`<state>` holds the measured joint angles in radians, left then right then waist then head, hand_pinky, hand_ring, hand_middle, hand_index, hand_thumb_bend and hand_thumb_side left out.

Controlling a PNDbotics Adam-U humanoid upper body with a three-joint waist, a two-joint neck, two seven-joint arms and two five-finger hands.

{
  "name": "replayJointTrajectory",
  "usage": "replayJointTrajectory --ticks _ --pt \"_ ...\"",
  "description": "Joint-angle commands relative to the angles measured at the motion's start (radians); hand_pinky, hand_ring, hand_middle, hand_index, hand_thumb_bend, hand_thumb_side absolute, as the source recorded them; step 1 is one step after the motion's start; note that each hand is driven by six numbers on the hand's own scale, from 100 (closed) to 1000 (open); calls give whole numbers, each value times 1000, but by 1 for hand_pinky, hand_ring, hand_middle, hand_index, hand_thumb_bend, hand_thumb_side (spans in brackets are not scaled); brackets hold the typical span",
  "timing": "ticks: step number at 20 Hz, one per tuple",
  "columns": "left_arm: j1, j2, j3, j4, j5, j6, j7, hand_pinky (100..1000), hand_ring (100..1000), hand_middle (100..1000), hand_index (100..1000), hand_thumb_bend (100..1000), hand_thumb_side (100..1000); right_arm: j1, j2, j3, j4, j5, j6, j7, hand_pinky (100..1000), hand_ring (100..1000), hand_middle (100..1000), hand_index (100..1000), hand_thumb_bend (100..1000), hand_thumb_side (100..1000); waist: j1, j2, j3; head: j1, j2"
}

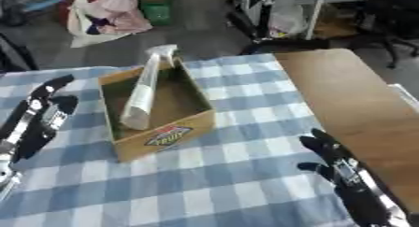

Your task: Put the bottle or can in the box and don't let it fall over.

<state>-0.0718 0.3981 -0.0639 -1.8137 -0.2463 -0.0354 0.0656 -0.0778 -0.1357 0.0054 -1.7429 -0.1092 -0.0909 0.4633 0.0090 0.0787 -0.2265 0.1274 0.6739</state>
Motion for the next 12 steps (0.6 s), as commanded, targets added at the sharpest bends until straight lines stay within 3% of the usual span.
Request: replayJointTrajectory --ticks 1,5,9,12 --pt "28 -70 9 -33 51 -41 -5 876 989 884 937 356 971 -2 -12 -12 -9 5 -2 -7 762 1000 882 1000 100 830 -4 -17 8 10 17" --pt "52 -159 -2 4 93 -81 11 861 970 868 923 339 982 6 -10 -18 -8 6 -4 -15 762 1000 882 1000 100 831 -13 -22 25 35 54" --pt "50 -191 -31 48 127 -105 13 856 963 858 916 322 999 11 -7 -18 -5 6 -3 -17 761 1000 881 1000 100 833 -19 -24 35 68 90" --pt "46 -199 -50 70 137 -112 -1 852 958 852 910 309 1000 11 -5 -24 -3 3 0 -23 760 1000 880 999 100 836 -22 -21 38 84 95"
